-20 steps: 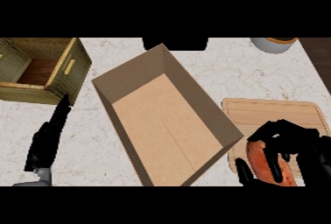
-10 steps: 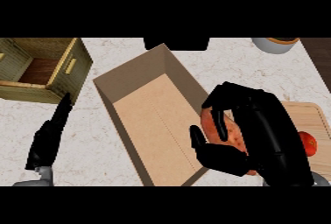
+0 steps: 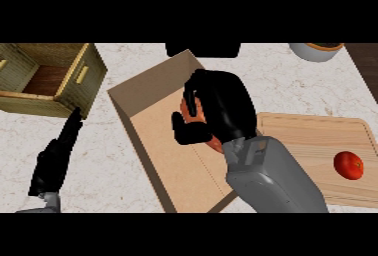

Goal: Pick the sweet potato from the cutting board and place it in the cardboard box

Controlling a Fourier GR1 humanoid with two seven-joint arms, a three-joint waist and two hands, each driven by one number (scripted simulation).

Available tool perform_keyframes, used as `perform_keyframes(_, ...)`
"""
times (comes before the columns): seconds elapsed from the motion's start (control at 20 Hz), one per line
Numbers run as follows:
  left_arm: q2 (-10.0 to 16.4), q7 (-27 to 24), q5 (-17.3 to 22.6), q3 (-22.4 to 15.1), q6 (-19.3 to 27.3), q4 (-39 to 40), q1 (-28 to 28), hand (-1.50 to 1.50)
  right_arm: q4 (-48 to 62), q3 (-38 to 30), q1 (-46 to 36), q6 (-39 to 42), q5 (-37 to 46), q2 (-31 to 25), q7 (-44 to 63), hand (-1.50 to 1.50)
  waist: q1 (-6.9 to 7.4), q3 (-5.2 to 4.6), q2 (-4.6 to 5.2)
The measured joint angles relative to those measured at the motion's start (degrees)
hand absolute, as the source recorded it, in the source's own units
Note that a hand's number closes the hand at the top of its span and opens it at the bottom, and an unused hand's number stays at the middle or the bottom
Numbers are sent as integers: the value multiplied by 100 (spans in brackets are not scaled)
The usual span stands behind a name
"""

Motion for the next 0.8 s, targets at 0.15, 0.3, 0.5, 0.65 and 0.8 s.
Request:
perform_keyframes(0.15, -2, -6, -6, 10, -24, 48, -68, 0, 814, 97, -262, -312, -91, 55, -87, 150, 8, 0, 6)
perform_keyframes(0.3, 21, 38, 4, 45, -57, 97, -163, 0, 1585, 257, -398, -848, -297, 82, -126, -150, 30, 1, 12)
perform_keyframes(0.5, -1, -23, -17, 48, -65, 93, -122, 0, 2503, 444, -679, -1526, -735, 98, -274, -150, 44, 2, 14)
perform_keyframes(0.65, -112, -7, -151, -54, 33, 80, -130, 0, 3020, 587, -866, -1966, -1097, 100, -524, -150, 42, 2, 11)
perform_keyframes(0.8, -86, -14, -118, -14, -13, 105, -172, 0, 3274, 571, -928, -2525, -1437, 88, -876, -150, 52, -8, 3)
